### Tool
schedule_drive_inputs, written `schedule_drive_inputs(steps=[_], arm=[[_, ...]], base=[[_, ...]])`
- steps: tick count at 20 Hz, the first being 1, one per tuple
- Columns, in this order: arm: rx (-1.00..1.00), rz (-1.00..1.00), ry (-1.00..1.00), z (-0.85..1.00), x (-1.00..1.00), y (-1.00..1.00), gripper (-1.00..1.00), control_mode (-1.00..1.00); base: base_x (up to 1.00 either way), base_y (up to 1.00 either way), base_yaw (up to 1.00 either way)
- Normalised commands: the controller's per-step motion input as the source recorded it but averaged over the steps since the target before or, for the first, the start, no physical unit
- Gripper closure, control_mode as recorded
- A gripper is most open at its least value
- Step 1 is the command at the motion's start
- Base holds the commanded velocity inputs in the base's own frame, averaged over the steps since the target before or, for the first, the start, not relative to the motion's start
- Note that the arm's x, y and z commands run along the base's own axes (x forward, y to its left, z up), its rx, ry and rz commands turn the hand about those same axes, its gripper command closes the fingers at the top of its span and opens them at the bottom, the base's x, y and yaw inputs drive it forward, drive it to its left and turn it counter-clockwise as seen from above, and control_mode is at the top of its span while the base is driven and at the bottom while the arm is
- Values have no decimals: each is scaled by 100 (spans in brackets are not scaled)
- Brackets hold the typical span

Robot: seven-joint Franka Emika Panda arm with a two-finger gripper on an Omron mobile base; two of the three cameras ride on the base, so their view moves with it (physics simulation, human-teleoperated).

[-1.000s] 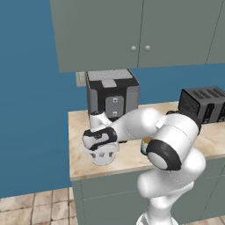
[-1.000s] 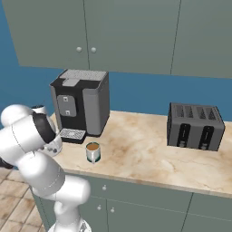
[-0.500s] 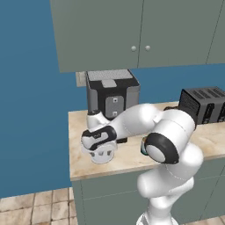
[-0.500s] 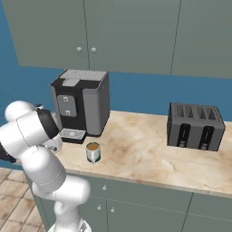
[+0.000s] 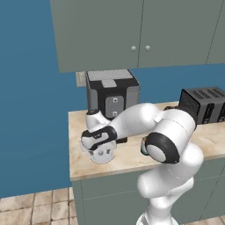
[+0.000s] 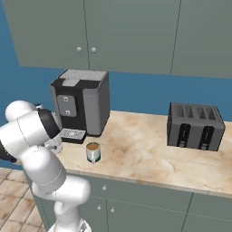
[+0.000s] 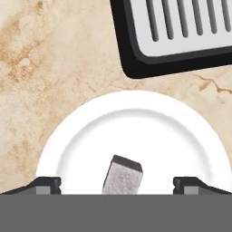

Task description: Take a sugar cube from the saucer and place it inside the coffee. Then, grab milk from the fridge and place it next to the coffee on the counter to sweeten the coffee.

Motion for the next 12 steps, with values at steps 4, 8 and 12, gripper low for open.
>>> schedule_drive_inputs(steps=[4, 8, 12], arm=[[0, 0, -7, 1, 2, 0, -100, -100], [0, 0, -4, 0, 0, 0, -100, -100], [0, 0, 0, -4, 0, 0, -100, -100]], base=[[0, 0, 0], [0, 0, 0], [0, 0, 0]])
